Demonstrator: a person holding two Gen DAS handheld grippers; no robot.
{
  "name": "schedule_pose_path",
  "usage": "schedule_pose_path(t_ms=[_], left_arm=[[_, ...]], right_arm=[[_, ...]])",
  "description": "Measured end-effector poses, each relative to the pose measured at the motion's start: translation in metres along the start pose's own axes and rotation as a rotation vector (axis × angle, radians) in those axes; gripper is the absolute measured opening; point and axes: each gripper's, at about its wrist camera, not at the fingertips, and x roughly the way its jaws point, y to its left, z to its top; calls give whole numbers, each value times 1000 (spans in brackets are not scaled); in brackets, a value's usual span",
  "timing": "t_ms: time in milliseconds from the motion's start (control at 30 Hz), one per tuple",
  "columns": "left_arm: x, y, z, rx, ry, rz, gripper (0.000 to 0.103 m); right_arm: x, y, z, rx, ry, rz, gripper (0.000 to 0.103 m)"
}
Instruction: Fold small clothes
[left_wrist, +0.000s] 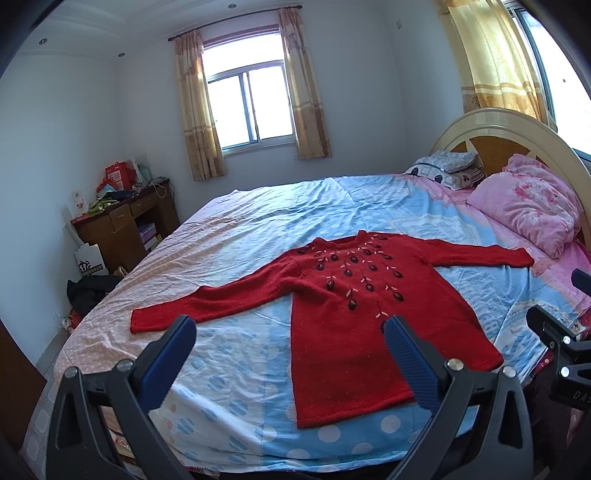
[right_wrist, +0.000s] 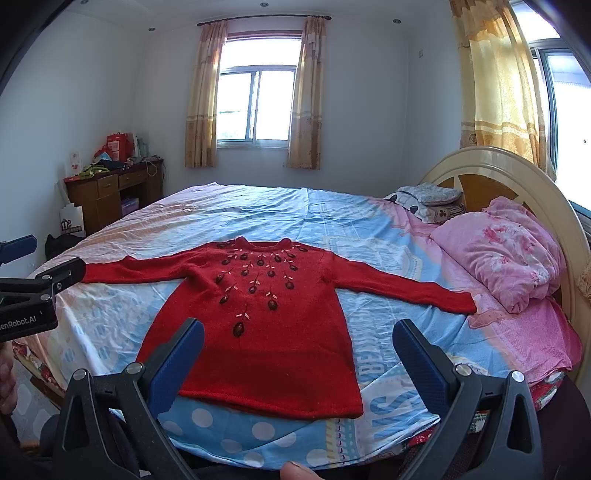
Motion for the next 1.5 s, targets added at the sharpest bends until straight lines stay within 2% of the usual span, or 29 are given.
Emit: schedule_pose_path(t_ms=[1500], left_arm=[[13, 3, -9, 11, 34, 15, 103]], right_arm=[[13, 1, -6, 0, 43, 9, 102]])
